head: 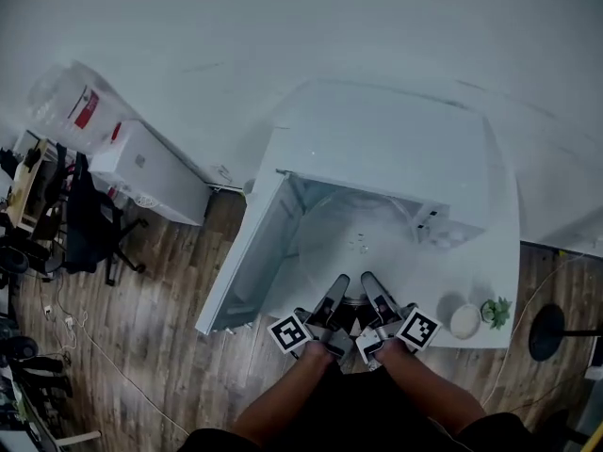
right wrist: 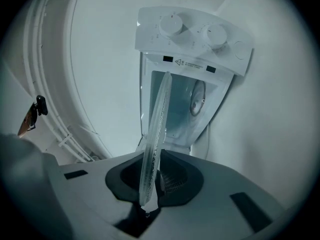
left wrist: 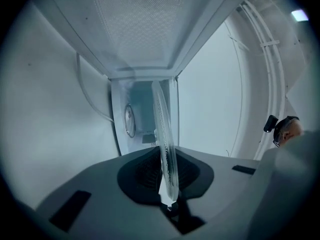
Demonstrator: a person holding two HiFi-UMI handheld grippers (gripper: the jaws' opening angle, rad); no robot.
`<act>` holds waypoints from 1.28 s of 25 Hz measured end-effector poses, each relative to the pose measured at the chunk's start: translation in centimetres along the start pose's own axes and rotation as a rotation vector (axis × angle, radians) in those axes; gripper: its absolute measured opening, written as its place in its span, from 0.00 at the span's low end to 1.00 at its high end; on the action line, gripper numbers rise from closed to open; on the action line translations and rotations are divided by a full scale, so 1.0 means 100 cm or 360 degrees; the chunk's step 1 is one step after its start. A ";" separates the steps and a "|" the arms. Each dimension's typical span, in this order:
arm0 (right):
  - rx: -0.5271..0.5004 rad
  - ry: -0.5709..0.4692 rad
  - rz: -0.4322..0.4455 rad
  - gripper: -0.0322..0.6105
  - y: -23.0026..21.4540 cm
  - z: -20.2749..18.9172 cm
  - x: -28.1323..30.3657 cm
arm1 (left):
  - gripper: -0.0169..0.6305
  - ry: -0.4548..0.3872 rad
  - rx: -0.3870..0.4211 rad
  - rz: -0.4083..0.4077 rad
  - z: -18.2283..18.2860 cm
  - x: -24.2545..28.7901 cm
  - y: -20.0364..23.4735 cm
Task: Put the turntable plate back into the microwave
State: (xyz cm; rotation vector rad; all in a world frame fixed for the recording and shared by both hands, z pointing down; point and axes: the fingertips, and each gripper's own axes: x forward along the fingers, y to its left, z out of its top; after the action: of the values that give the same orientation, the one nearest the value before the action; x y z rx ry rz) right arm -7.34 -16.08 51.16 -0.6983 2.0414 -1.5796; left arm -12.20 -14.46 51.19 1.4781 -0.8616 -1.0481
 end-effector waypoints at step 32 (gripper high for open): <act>-0.0039 -0.0141 -0.0320 0.18 -0.101 0.086 0.101 | 0.10 0.0193 -0.0093 0.0093 0.080 0.149 0.096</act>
State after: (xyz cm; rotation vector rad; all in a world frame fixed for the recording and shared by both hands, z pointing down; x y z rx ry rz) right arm -8.49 -31.06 58.41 -0.9918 1.9809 -1.6029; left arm -14.19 -32.57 58.05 1.4437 -0.7773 -0.9233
